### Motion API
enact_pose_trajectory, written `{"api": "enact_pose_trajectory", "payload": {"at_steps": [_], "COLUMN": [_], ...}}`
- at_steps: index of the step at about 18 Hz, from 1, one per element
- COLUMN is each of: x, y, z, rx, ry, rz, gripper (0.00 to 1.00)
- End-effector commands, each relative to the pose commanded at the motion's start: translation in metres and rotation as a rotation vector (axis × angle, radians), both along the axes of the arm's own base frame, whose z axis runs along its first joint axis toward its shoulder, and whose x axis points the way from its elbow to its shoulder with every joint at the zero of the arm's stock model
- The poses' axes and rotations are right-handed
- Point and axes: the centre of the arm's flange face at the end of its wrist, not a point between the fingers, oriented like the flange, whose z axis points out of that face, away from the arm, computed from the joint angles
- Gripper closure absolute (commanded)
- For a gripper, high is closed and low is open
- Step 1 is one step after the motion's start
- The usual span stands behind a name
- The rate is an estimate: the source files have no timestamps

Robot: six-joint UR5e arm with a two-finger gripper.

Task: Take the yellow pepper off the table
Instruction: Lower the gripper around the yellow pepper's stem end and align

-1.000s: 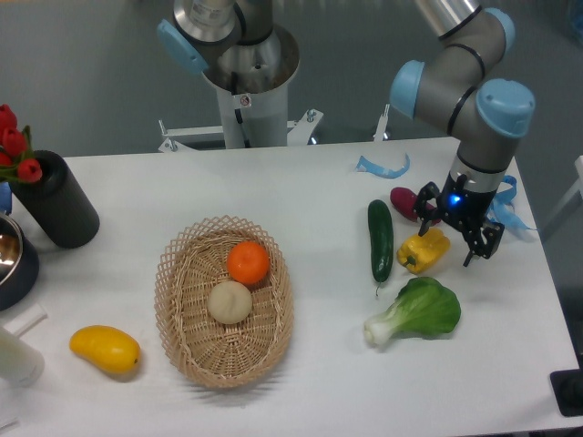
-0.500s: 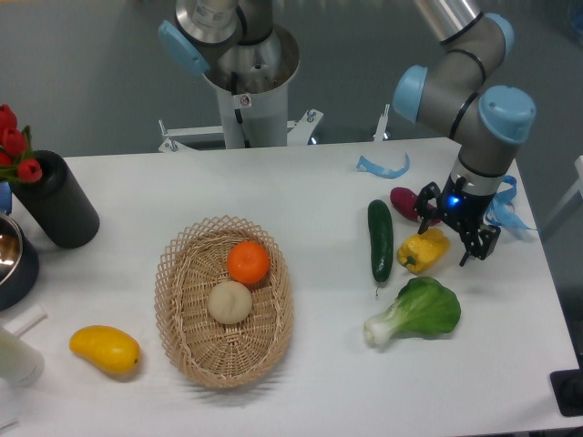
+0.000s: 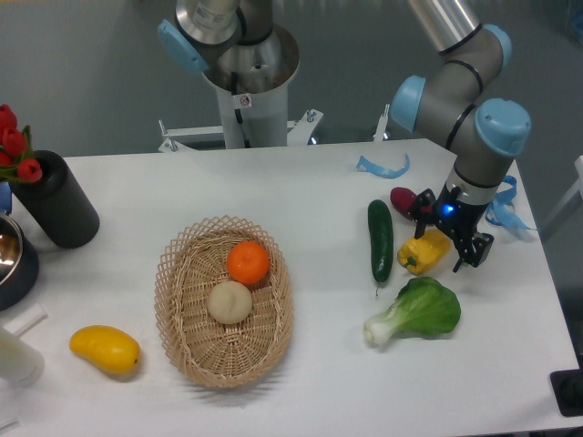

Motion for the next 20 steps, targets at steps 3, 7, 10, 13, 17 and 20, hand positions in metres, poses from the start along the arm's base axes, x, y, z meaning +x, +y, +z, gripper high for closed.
{"api": "enact_pose_trajectory", "payload": {"at_steps": [3,7,10,13,17,20], "x": [-0.005,-0.01,-0.001,0.004,0.007,0.006], "y": [-0.003,-0.001,-0.004,-0.004,-0.003,-0.004], "z": [0.011,0.022,0.015,0.009,0.007,0.006], "rx": [0.01,0.053,0.049,0.039,0.035,0.033], "ry": [0.01,0.008,-0.008,-0.02,-0.02,-0.017], "rz": [0.006,0.019,0.012,0.007,-0.002,-0.002], "gripper": [0.0,0.0,0.0,0.0,0.0,0.0]}}
